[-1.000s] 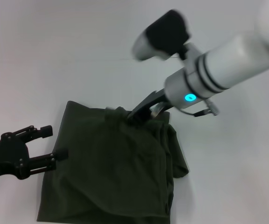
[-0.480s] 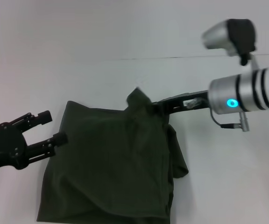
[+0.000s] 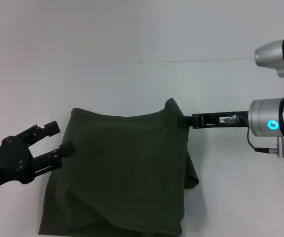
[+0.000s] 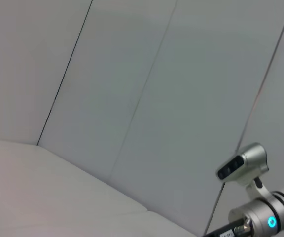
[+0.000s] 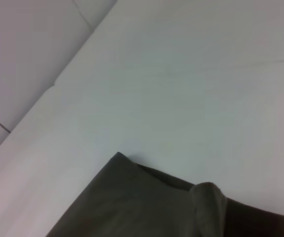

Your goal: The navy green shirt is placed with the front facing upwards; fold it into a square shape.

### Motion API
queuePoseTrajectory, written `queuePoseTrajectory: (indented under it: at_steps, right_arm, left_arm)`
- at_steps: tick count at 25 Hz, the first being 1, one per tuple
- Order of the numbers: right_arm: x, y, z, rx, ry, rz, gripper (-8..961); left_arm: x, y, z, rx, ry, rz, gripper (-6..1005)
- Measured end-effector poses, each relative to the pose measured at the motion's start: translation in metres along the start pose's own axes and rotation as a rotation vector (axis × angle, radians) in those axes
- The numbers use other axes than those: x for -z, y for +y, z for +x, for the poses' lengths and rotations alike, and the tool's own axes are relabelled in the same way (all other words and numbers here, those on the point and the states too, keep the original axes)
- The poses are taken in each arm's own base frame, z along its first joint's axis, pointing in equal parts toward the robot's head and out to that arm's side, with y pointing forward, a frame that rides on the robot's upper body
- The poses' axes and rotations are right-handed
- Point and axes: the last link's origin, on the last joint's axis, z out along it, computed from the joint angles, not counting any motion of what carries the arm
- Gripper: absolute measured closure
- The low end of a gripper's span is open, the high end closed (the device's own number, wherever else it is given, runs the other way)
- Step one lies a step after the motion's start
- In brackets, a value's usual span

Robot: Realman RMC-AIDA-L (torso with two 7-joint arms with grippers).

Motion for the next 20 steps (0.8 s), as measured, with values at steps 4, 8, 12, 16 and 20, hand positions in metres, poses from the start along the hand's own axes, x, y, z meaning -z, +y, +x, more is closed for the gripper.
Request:
queuePoseTrajectory:
  at_steps: [4, 8, 12, 16, 20]
  right_arm:
    - [0.002, -0.009, 0.003, -0.014, -0.018, 0.012, 934]
    - [0.005, -0.015, 0.003, -0.018, -0.038, 0.026, 934]
    - [0.004, -0.018, 0.003, -0.006, -0.038, 0.037, 934]
    - [0.0, -0.02, 0.005, 0.004, -0.03, 0.043, 933]
    - [-0.001, -0.023, 0.006, 0.004, -0.035, 0.059, 932]
  left_arm:
    - [0.0, 0.001, -0.002, 0.014, 0.003, -0.002, 156]
    - [-0.002, 0.001, -0.005, 0.031, 0.009, -0.003, 156]
    - [-0.003, 0.002, -0.006, 0.04, 0.01, -0.006, 155]
    - [-0.004, 0.003, -0.007, 0.043, 0.009, -0.011, 156]
    - [-0.004, 0.002, -0.007, 0.045, 0.008, -0.009, 156]
